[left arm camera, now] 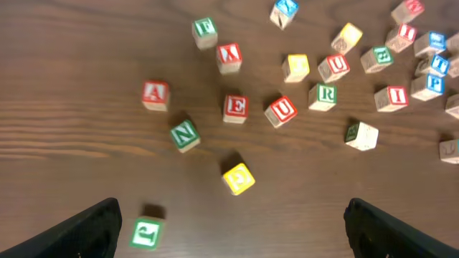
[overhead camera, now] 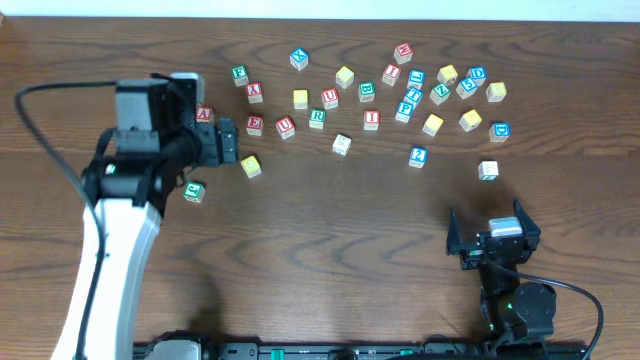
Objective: Spell out NEURIPS
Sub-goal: 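Move the left gripper over the green N block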
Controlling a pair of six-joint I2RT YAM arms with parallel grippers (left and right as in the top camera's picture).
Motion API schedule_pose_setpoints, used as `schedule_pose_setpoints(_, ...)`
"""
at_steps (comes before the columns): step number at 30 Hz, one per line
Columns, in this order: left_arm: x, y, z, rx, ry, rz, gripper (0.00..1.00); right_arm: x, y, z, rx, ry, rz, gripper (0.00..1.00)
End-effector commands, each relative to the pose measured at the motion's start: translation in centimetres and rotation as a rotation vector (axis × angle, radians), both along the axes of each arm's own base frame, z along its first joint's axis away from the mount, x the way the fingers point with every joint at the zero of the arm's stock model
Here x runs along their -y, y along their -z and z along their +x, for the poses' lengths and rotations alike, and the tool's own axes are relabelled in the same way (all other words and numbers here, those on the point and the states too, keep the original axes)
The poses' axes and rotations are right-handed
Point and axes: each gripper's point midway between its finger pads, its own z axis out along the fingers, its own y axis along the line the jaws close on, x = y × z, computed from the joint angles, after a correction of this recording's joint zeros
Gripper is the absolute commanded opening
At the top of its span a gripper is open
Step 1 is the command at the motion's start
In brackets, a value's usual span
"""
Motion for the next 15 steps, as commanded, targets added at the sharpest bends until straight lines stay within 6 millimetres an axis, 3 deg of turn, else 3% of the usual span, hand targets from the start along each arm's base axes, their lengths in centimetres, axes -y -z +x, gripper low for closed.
schedule_pose_setpoints(1,0.7,0.7,1.3,-0.020,-0.017,-0.061,0.98,0.2,0.1,0.0,0.000,0.008,-0.007,0.99)
schedule_pose_setpoints(9,-1.3,2.7,2.6,-0.080,-0.183,-0.041,0.97,0.2,0.1,0.0,0.000,0.008,-0.007,0.99)
schedule_pose_setpoints(15,-3.0,2.5,4.0,-0.153,-0.302,0.004,0.97,0.2,0.1,0.0,0.000,0.008,-0.007,0.99)
